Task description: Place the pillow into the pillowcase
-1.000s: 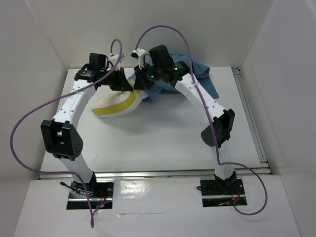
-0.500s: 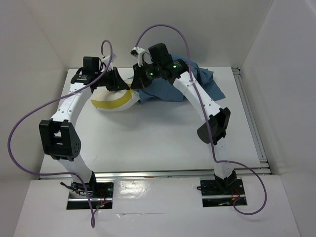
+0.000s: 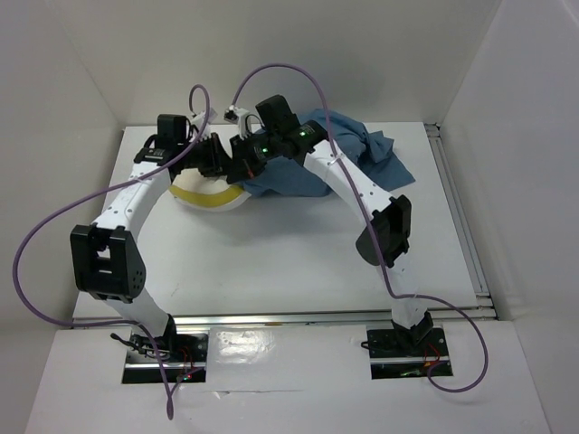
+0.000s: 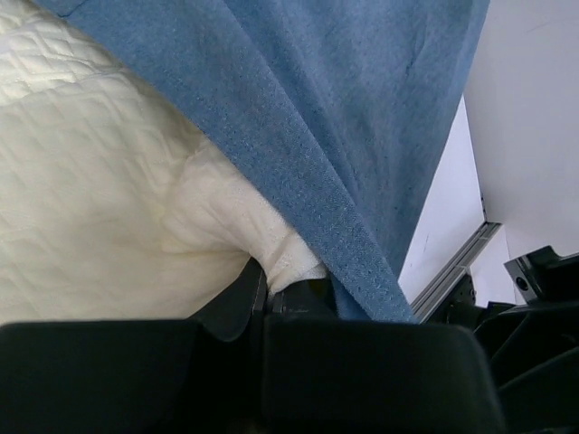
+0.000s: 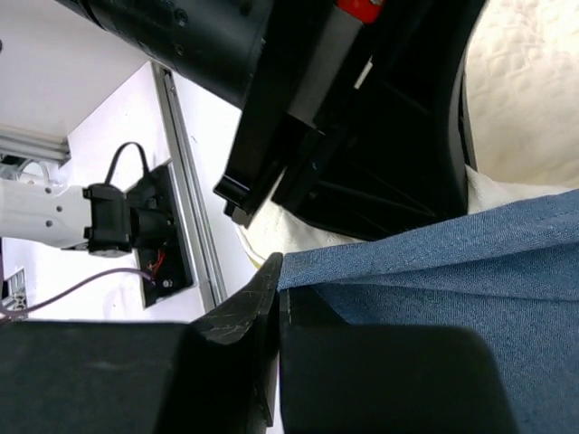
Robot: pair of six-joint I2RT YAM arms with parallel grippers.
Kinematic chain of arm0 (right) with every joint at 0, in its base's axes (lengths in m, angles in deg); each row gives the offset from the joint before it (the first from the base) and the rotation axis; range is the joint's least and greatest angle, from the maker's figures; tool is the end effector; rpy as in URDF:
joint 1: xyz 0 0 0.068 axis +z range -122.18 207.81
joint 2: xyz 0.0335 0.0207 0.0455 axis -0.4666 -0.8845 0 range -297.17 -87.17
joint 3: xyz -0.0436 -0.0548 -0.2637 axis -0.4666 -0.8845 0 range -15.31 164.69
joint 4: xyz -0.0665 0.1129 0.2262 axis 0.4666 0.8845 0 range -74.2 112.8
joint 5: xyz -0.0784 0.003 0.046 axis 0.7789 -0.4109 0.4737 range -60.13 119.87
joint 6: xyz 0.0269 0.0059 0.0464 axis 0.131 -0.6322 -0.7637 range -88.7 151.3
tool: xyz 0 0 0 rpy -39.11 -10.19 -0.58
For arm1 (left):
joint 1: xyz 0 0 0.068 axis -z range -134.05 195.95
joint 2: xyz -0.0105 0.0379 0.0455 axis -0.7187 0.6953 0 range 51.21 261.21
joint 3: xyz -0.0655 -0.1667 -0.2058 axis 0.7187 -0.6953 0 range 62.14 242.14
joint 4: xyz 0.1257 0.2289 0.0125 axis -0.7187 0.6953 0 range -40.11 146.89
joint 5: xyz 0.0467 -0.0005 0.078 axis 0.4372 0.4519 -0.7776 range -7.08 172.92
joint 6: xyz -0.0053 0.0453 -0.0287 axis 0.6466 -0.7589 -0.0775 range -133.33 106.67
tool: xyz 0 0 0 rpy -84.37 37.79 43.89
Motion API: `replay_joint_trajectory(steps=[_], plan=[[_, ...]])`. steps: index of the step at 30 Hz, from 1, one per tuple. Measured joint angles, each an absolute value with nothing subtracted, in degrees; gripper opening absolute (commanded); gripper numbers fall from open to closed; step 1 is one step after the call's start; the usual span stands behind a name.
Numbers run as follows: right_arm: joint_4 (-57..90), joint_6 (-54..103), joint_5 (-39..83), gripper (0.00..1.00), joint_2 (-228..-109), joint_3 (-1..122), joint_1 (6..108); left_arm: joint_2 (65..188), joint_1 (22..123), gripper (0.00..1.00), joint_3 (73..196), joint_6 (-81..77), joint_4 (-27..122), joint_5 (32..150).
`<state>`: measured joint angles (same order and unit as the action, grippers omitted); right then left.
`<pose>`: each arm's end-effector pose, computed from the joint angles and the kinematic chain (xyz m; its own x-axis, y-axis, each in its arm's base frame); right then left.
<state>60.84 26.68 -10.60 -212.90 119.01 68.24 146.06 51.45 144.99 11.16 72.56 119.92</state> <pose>0.3570 0.3346 0.3637 -0.5225 -0.3648 -0.7707 -0.8515 0.2708 0.4491 0.3747 -0.0577 0.3261 -0.7512 -0.2603 -0.6065 0.2833 0.7028 -0.6525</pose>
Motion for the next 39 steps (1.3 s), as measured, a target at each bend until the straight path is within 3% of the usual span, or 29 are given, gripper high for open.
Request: replay_joint_trajectory(steps=[3,4,8,19,21,22,25,31,34,39], plan=[[61.2,27.1,-11.1,0.35,-212.3,118.9,68.2,146.1,51.9,0.0,145.0,10.9,72.4,119.8],[61.5,27.5,-11.0,0.51,-211.8,118.9,68.2,146.1,52.0,0.0,145.0,10.8,72.4,119.8],[62.3,29.5,-10.1,0.68,-206.7,115.1,67.4,145.4,52.6,0.0,142.6,8.7,71.6,119.2],[55.7,30.3,2.9,0.76,-188.8,105.1,59.5,135.5,54.7,0.03,126.7,-6.5,76.7,114.8],[54.8,30.5,3.4,0.76,-187.6,105.0,59.6,134.5,55.7,0.19,125.8,-9.4,78.1,114.2],[54.8,30.5,3.7,0.76,-187.7,105.5,59.7,133.9,56.2,0.41,125.5,-11.0,78.9,114.3],[54.8,30.9,4.4,0.77,-189.9,106.9,59.8,131.0,57.3,0.73,125.4,-15.9,81.6,115.3],[56.8,31.3,5.2,0.76,-197.2,108.7,59.8,119.3,57.8,0.99,125.0,-22.2,81.7,111.8],[58.5,31.4,4.8,0.76,-199.4,108.8,59.8,118.0,57.8,0.99,127.2,-22.9,81.0,106.9],[60.5,31.6,3.5,0.76,-200.9,109.6,59.8,127.9,54.9,0.99,133.4,-23.6,80.0,102.5]])
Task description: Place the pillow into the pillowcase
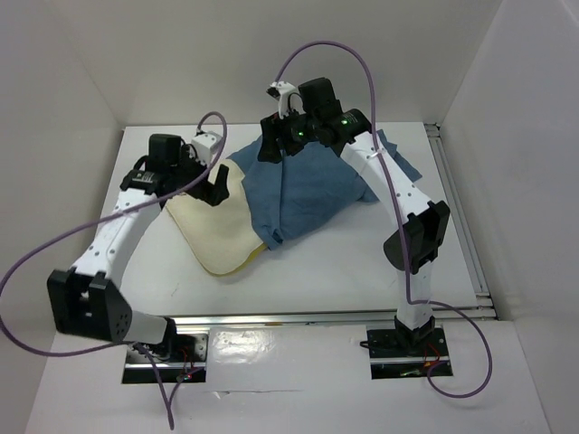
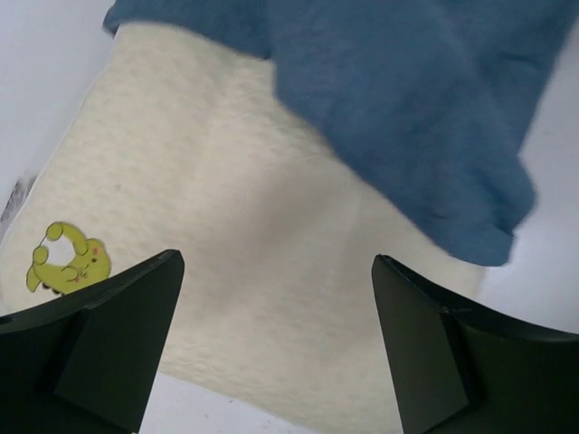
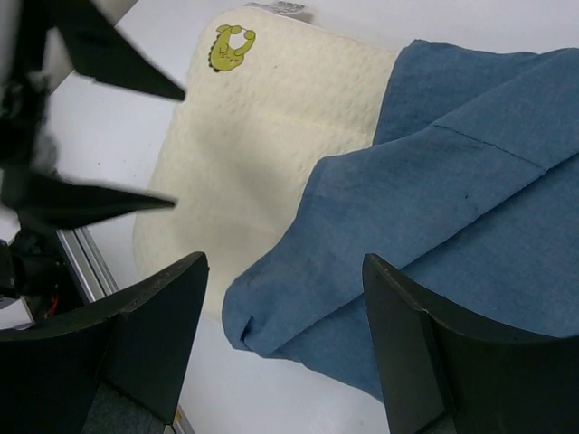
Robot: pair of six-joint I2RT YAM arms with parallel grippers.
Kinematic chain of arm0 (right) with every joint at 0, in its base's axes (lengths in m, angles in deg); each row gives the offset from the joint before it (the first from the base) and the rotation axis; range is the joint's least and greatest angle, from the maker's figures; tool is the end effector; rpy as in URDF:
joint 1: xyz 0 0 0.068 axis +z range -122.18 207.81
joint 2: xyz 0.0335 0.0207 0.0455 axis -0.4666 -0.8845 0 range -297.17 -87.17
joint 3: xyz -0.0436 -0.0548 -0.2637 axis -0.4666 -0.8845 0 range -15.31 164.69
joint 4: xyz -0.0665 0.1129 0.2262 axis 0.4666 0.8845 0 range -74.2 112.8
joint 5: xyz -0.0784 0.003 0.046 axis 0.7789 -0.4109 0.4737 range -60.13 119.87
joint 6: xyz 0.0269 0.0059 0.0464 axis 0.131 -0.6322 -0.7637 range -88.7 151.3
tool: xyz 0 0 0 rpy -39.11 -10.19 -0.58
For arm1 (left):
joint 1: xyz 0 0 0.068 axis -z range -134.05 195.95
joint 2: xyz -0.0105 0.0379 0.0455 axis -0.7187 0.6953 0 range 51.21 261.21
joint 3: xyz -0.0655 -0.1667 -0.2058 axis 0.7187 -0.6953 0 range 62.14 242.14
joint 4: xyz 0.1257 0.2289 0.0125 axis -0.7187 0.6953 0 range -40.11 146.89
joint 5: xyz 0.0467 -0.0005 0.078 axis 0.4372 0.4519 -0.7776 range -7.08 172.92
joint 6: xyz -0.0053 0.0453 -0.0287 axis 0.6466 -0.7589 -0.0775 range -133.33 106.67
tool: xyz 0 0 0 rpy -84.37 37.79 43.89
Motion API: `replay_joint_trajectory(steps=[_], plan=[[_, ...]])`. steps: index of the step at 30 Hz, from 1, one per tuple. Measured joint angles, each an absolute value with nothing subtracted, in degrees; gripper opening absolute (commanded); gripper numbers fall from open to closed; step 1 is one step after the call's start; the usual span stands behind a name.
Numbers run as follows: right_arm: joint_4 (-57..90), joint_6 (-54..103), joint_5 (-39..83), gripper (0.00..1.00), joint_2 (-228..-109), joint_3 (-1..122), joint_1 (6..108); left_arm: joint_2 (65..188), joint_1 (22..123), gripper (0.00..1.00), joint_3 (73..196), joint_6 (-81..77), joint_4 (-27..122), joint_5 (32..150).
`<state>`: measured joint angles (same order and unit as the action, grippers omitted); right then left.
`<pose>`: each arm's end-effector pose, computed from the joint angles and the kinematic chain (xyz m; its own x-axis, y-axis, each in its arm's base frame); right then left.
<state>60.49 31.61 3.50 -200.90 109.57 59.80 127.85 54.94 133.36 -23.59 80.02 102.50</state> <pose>0.3675 0.2483 0.4029 -0.4644 -0.2959 -0.8348 -0.7912 0.5622 0.2408 0.2904 -0.0581 0.3444 -0.4909 0.2475 -0.8353 0.5122 0.8576 -0.0468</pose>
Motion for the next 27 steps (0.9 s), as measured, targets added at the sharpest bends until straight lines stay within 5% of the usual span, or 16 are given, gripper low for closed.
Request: replay_joint_trajectory(steps=[17,27], plan=[[61.4,32.2,2.2,0.76,-200.9,109.9,59.8,161.8,40.6,0.99,156.5,-21.1,83.6,103.2],[64.5,32.2,2.3,0.76,-204.3,115.8,59.8,169.4,39.2,0.97,157.4,-24.0,83.4,106.2]])
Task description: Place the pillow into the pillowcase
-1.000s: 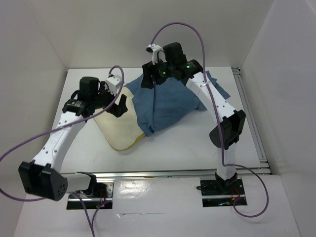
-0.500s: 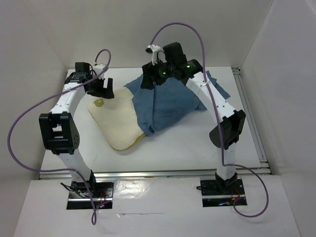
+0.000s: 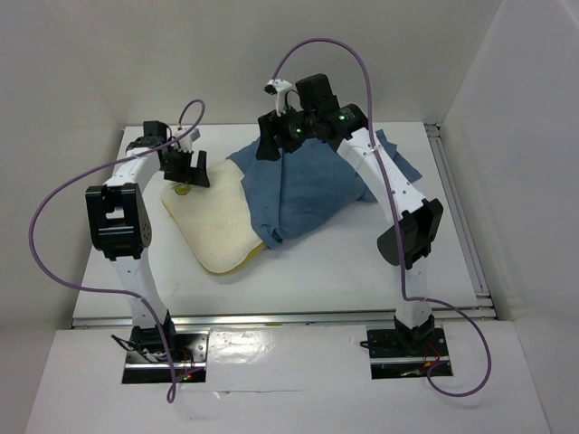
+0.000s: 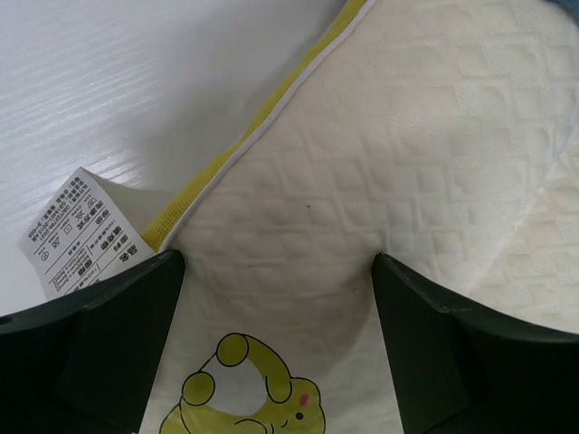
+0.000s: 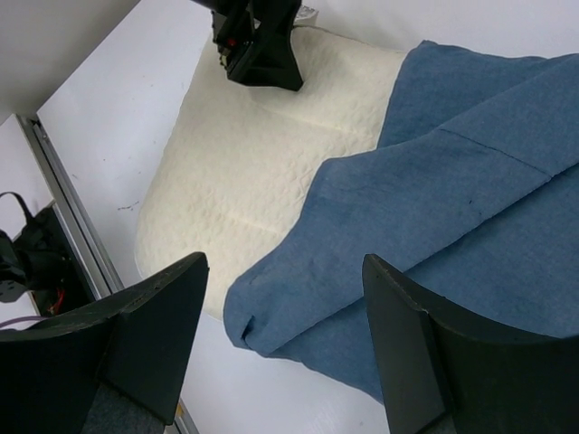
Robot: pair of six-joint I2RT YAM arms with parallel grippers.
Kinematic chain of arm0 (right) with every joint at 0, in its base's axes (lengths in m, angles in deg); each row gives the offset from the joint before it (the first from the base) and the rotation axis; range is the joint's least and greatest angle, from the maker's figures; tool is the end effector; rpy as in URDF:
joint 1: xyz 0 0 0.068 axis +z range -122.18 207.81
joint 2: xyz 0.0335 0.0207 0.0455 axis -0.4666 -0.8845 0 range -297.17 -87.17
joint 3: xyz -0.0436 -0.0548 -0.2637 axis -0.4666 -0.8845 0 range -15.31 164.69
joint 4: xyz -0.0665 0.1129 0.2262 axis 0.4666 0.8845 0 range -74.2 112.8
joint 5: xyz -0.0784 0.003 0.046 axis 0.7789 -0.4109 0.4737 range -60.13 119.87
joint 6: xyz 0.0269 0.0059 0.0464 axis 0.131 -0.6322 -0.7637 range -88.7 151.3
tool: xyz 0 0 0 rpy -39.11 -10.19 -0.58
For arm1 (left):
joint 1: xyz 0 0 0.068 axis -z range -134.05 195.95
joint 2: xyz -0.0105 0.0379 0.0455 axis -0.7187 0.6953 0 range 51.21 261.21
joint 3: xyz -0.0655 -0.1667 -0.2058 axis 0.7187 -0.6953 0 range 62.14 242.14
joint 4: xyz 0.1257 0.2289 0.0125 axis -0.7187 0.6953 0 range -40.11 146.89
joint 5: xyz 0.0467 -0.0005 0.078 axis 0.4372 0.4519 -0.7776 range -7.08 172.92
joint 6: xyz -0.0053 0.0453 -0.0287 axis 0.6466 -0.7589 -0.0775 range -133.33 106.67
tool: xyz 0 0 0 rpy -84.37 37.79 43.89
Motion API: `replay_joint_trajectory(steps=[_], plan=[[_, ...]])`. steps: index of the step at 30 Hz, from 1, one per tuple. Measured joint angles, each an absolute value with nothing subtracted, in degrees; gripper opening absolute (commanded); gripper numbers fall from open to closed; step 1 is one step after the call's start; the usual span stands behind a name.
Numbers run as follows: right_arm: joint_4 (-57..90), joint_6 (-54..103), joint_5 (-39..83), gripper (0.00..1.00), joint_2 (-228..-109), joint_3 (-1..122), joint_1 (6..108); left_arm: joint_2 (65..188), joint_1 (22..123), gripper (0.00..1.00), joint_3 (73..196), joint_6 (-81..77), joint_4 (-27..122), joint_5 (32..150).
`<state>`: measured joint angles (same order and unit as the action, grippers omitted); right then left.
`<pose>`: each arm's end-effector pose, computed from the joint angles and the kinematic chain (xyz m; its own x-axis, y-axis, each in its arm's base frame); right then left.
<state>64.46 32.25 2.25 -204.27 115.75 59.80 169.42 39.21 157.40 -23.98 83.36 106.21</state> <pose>0.3731 0.2526 0.4057 -0.4696 -0.3108 -0.8264 -0.8006 0.5445 0.2502 0.4512 0.0391 0.2170 -0.7929 0.0772 -0.6045 0.2604 0.9397 -0.2215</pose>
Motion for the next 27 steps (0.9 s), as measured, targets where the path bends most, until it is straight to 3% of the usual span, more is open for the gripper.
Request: replay_joint_trajectory(steps=[1,4,5,15,27], plan=[[64.9,32.3,2.3,0.76,-204.7,116.3,59.8,169.4,39.2,0.91,157.3,-24.2,83.2,106.4],[65.4,32.5,2.3,0.76,-205.5,117.0,59.8,169.6,39.1,0.15,156.5,-25.3,82.9,108.2],[65.5,32.5,2.3,0.76,-205.7,117.1,59.8,169.9,39.1,0.0,156.5,-25.8,83.2,109.4],[65.7,30.5,2.3,0.76,-207.7,117.4,59.5,169.8,38.9,0.0,156.9,-26.7,84.0,112.1],[60.0,26.8,3.4,0.73,-208.7,119.1,59.4,149.3,48.4,0.0,149.6,-31.8,77.3,100.6]])
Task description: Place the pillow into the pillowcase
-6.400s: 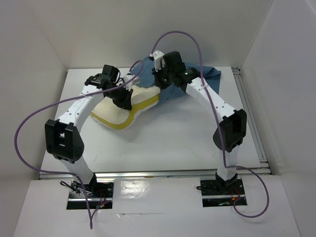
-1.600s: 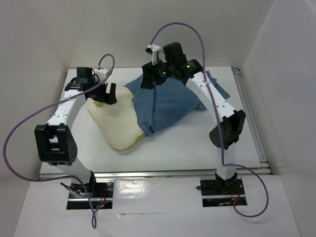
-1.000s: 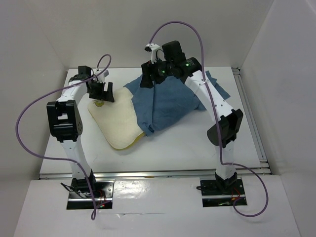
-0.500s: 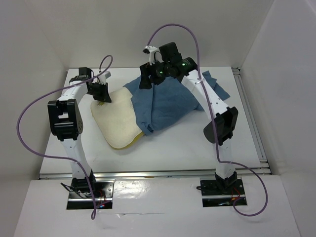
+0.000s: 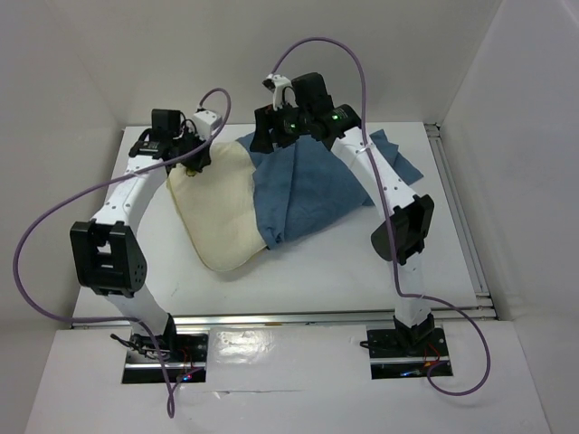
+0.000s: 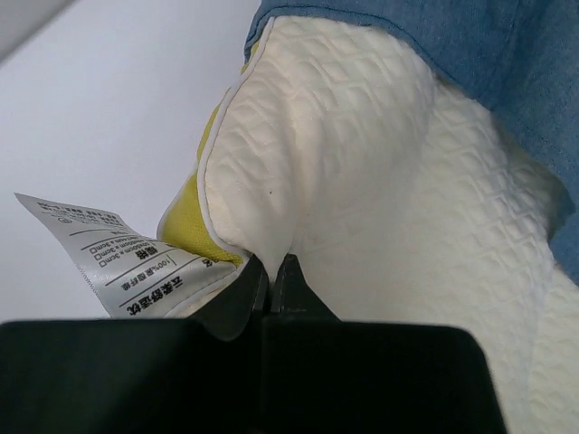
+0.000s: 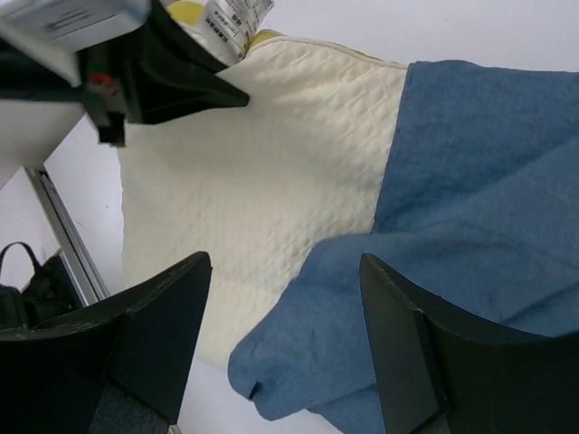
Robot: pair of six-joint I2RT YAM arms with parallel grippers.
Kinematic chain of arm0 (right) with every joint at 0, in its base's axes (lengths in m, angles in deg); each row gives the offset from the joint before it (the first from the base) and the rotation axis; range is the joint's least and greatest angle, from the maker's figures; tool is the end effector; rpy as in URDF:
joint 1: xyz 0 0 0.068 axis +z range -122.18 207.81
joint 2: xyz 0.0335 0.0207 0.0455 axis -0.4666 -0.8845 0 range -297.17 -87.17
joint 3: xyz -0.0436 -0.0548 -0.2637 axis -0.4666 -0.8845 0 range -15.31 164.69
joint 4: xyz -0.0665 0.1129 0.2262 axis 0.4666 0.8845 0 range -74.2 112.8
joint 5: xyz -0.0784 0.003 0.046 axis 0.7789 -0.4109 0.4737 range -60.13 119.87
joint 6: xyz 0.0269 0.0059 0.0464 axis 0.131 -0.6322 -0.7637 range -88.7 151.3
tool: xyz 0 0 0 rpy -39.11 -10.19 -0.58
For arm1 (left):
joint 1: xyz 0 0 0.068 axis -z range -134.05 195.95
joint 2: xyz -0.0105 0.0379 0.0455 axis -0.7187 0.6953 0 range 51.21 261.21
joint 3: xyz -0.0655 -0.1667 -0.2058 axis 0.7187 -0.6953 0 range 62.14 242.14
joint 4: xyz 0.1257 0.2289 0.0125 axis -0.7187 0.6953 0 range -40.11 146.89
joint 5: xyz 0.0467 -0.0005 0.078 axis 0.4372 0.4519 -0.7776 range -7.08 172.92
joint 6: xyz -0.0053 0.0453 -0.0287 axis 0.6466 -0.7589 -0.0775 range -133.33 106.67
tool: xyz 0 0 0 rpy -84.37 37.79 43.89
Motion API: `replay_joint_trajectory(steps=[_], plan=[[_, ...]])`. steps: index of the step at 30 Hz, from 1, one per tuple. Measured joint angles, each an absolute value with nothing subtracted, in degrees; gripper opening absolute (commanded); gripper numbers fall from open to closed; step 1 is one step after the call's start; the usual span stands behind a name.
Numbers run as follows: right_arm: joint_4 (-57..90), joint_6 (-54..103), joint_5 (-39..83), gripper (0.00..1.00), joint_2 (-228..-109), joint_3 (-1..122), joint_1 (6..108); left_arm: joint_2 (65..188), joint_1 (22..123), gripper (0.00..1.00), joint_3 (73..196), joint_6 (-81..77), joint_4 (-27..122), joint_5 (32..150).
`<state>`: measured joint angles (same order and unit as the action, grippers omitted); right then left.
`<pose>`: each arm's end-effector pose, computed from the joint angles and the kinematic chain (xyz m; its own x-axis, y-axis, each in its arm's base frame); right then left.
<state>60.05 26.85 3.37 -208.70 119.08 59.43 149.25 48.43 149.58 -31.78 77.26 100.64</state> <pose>0.3952 0.2620 0.3964 -0.5038 -0.2287 -0.8330 -0.7567 0.5819 0.2979 0.3929 -0.0279 0.3225 -0.4941 0.3231 -0.8071 0.4610 0.8845 0.0718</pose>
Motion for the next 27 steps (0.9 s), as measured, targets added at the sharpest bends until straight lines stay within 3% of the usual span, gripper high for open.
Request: replay_joint_trajectory(steps=[21,24,25,26,27], plan=[[53.6,29.1,17.2,0.7,-210.5,115.9,58.9,137.9,61.3,0.0,149.6,-37.2,75.4,95.2],[52.7,29.9,19.8,0.59,-211.2,115.7,58.9,136.7,62.7,0.0,149.7,-37.2,76.0,95.0],[52.5,30.1,20.3,0.5,-211.4,115.7,58.9,136.4,63.0,0.0,149.7,-37.3,76.1,94.8],[52.2,30.6,20.8,0.31,-211.7,115.7,58.9,136.3,63.2,0.0,149.7,-37.3,76.3,94.7],[51.9,31.1,21.3,0.23,-211.9,115.7,58.9,136.2,63.4,0.0,149.7,-37.3,76.6,94.5]])
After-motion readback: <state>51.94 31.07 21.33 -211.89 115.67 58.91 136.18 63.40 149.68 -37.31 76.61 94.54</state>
